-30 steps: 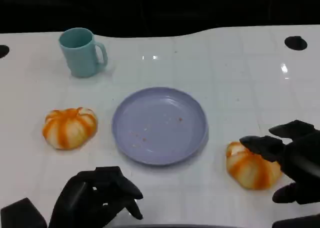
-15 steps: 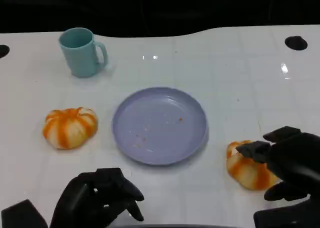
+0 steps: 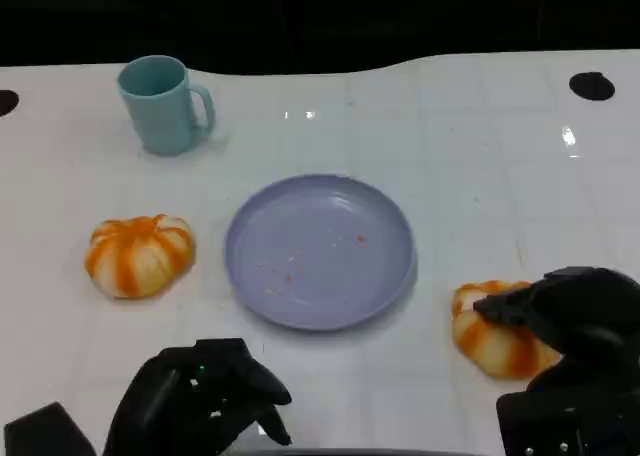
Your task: Grasp the bread from the table and place it into the plate.
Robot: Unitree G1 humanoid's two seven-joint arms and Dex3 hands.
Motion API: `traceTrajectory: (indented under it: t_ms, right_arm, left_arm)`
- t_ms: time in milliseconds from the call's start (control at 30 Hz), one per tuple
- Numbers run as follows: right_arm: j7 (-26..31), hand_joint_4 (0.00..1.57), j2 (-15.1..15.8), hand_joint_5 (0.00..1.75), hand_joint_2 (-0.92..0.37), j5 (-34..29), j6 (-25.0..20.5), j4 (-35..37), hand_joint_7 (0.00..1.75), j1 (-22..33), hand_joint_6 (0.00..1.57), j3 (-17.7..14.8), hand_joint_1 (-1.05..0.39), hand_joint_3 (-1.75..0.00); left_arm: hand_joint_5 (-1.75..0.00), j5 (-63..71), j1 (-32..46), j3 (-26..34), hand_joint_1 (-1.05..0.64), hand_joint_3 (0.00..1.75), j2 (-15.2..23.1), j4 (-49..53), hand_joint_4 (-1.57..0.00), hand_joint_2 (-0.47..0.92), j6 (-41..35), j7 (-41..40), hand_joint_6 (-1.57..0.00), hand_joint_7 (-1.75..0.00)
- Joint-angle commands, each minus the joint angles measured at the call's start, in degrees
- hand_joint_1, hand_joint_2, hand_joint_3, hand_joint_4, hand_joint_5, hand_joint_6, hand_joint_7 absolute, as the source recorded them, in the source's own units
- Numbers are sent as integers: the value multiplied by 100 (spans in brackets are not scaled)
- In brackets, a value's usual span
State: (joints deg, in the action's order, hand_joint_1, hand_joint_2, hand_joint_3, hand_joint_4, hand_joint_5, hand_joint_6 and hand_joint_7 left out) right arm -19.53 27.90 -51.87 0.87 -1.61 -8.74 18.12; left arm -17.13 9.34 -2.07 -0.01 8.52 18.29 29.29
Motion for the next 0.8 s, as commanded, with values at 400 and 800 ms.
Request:
traceTrajectory:
  t_ms: [400,800]
  right_arm:
    - [-63,61,-262,20,-91,755,-431,916,5,-550,67,71,-34,-8]
    - [0,69,-467,20,-91,929,-775,1447,4,-968,74,158,-33,-2]
  left_arm:
    - [-122,42,93,3,-95,2,24,-157,-102,92,-29,-100,-120,-65]
    - [-121,36,116,-10,-95,2,18,-207,-103,92,-100,-122,-121,-63]
